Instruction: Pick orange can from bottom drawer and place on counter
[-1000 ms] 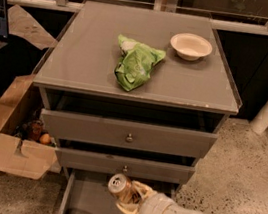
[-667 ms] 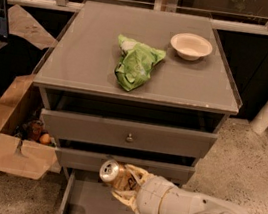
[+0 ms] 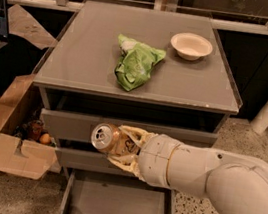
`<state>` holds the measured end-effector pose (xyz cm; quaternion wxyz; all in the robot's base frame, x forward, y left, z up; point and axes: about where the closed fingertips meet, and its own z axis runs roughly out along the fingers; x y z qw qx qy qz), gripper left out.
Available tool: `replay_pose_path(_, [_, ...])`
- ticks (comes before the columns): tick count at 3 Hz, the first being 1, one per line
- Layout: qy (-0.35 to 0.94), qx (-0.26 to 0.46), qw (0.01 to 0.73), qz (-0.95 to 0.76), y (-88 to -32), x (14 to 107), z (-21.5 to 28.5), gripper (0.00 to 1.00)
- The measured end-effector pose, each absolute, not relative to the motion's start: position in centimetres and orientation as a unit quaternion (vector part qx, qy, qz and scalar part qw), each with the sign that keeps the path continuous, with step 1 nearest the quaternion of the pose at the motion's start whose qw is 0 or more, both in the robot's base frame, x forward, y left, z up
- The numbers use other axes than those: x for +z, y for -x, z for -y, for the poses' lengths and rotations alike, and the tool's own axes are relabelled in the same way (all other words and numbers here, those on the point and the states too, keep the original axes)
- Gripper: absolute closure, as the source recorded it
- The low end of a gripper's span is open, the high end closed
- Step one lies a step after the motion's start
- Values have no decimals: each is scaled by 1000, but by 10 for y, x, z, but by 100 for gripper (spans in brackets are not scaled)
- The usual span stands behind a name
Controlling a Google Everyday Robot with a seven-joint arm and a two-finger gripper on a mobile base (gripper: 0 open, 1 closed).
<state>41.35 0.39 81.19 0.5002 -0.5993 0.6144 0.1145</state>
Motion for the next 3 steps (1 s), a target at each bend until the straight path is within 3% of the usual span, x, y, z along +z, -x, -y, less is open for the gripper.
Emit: replay_pose_path(3, [617, 49, 503, -603, -445, 845, 24, 100])
